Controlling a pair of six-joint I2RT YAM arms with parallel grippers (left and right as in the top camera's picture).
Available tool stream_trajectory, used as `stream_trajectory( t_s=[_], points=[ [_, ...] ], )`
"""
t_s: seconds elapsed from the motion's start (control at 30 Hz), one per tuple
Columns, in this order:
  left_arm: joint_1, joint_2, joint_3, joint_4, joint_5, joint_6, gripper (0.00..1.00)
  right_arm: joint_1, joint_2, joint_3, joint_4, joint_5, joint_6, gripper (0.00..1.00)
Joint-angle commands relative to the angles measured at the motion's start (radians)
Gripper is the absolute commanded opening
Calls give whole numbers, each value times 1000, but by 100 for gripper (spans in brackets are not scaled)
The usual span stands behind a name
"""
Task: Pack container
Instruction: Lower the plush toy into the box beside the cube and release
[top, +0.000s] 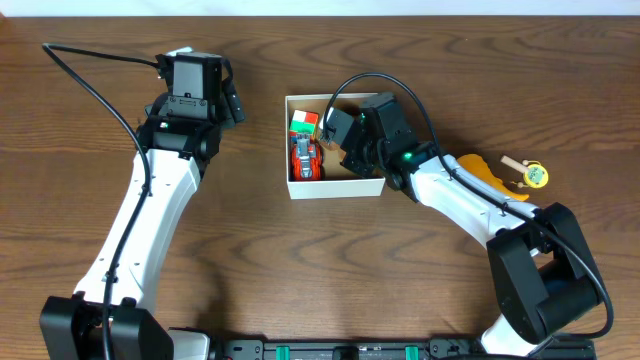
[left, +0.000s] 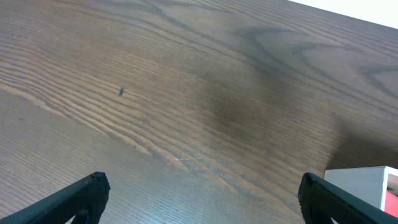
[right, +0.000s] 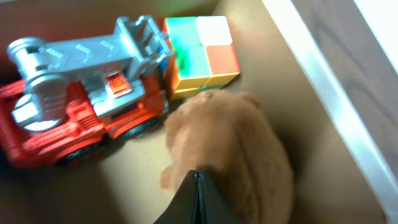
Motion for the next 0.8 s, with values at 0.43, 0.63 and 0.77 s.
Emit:
stream_trajectory(
  t_s=[0.43, 0.63, 0.77],
  points=[
    [6, -4, 15, -3, -2, -5, 98, 50, -25, 5, -81, 4, 0, 1],
    [6, -4, 15, -3, -2, -5, 98, 53, -29, 5, -149, 6, -5, 1],
    [6, -4, 15, -3, -2, -5, 98, 27, -28, 5, -136, 33, -21, 1]
  ],
)
